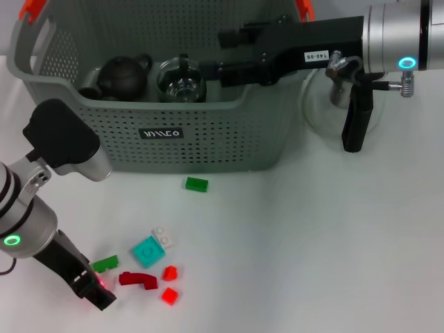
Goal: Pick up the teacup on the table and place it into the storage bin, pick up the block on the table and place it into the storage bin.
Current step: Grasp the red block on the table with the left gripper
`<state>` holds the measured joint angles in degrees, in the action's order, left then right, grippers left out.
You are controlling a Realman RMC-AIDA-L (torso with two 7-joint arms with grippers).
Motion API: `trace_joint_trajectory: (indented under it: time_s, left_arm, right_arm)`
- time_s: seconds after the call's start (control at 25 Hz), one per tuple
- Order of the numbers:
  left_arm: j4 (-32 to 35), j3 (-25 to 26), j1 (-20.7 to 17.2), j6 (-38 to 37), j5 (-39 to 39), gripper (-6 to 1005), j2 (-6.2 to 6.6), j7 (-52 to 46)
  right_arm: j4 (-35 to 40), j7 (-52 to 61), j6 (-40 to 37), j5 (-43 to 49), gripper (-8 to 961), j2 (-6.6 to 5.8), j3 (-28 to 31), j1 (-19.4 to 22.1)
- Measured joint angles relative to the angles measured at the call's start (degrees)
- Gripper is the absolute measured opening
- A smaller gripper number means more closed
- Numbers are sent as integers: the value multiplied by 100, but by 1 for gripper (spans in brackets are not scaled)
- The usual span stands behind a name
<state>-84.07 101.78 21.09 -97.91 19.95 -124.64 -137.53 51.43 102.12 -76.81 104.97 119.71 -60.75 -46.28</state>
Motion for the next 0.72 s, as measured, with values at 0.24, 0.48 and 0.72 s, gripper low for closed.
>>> trace_joint_trajectory:
  time_s: [0.24, 0.48, 0.72]
  left_arm:
    - [-47, 26, -13, -35, -99, 845, 9, 11]
    - [-54, -25, -27, -97, -106, 836, -1, 12]
    - [-71, -101, -43, -91, -102, 827, -8, -20]
  right_arm:
    - [-3, 0, 0, -4, 776, 0, 4, -8]
    - [-2, 0, 0, -10, 777, 9, 12, -8]
    - [-2, 0, 0, -19, 777, 17, 12, 7]
